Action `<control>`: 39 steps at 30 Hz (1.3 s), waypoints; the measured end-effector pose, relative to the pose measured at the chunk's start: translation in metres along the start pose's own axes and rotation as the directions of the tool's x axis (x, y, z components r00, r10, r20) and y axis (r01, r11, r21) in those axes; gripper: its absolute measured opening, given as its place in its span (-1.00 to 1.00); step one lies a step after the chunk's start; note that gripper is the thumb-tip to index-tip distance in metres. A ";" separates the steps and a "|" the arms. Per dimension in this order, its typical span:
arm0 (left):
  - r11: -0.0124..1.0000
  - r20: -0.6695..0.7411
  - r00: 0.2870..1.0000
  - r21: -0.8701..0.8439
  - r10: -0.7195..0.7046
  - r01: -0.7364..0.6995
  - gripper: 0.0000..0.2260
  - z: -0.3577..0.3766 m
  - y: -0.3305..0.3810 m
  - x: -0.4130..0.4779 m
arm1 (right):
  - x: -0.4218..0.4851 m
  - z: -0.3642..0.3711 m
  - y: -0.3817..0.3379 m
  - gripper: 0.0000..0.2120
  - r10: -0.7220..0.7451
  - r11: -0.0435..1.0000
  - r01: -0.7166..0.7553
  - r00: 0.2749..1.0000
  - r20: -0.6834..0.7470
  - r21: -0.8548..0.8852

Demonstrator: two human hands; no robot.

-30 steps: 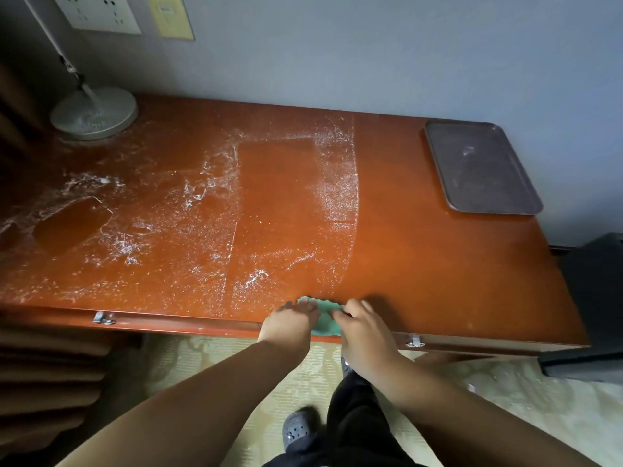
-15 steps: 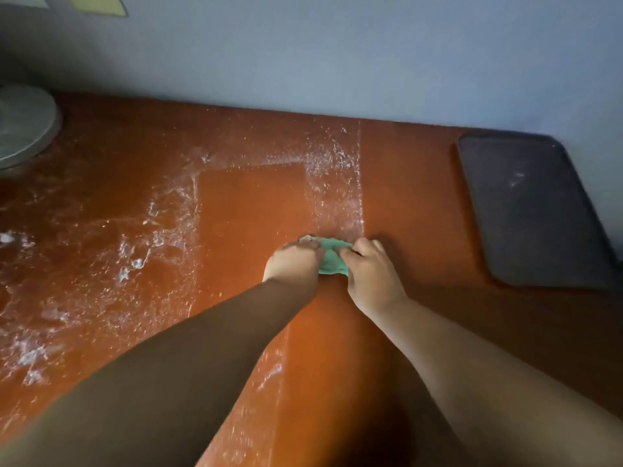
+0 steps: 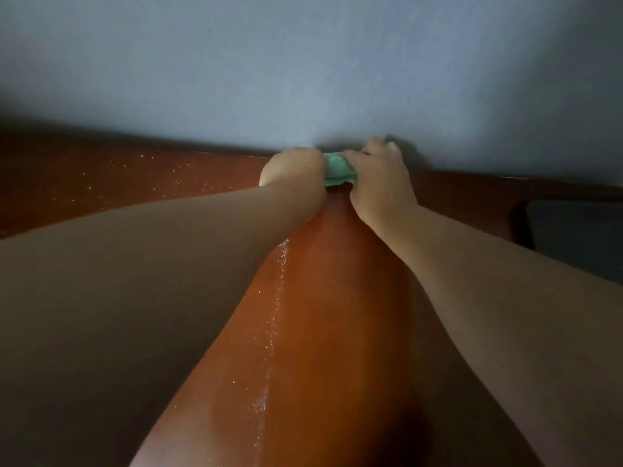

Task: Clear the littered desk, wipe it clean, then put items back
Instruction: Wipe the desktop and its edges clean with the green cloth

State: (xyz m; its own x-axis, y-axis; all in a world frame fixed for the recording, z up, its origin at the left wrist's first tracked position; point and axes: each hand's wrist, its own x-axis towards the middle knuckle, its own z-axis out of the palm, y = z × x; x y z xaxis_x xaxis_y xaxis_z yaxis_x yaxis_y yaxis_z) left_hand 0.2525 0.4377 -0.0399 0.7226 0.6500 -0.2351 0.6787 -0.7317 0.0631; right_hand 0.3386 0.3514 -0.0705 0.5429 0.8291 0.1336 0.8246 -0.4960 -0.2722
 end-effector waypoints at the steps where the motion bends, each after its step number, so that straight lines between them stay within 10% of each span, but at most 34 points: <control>1: 1.000 0.002 1.000 -0.007 -0.013 0.013 -0.61 -0.001 0.000 0.001 | 0.002 -0.001 -0.001 -0.63 0.008 1.000 -0.008 1.000 0.000 0.007; 22: 0.969 0.347 0.912 0.026 0.221 -0.245 -0.46 0.079 -0.022 -0.310 | -0.312 -0.058 -0.100 -0.70 0.134 0.964 -0.207 0.919 0.370 0.164; 39: 0.947 0.302 0.901 -0.017 0.311 -0.321 -0.57 0.112 -0.119 -0.535 | -0.511 -0.045 -0.240 -0.61 0.089 0.970 -0.170 0.916 0.392 0.175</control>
State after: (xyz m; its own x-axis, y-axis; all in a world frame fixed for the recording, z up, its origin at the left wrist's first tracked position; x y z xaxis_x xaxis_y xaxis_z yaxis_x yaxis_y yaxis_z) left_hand -0.2296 0.1540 -0.0299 0.8224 0.2965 -0.4856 0.4133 -0.8979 0.1518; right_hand -0.1295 0.0357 -0.0308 0.5081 0.8160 -0.2757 0.6796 -0.5764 -0.4537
